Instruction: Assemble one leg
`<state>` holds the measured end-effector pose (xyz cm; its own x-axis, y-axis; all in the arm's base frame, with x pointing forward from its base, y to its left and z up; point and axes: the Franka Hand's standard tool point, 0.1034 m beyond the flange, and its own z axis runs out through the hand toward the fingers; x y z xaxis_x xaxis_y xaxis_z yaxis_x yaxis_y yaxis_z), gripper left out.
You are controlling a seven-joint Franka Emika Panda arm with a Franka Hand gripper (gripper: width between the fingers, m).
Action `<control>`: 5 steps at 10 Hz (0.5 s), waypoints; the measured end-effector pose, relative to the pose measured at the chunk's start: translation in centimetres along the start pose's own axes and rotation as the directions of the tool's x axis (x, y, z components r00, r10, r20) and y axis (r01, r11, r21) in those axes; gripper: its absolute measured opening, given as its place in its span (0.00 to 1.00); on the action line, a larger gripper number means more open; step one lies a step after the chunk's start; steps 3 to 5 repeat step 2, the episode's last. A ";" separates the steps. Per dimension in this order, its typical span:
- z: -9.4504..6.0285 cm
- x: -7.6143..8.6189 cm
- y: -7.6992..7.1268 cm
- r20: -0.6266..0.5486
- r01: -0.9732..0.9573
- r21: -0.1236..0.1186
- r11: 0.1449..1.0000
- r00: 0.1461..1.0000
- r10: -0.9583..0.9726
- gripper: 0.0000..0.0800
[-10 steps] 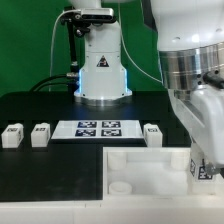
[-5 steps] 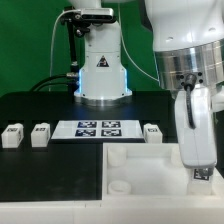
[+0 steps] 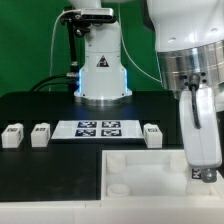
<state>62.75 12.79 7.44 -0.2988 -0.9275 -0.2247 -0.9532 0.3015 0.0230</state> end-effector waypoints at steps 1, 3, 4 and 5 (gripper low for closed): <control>-1.3 -0.7 0.4 0.015 0.000 0.008 1.000 1.000 0.000 0.81; -1.5 -0.9 0.7 0.018 0.002 0.008 1.000 1.000 -0.002 0.81; -1.5 -0.9 0.7 0.018 0.002 0.008 1.000 1.000 -0.002 0.81; -1.5 -0.9 0.7 0.018 0.002 0.008 1.000 1.000 -0.002 0.81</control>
Offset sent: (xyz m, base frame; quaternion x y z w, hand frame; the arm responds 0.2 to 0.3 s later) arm 0.0000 0.0000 0.0000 0.0000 0.0000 0.0000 1.0000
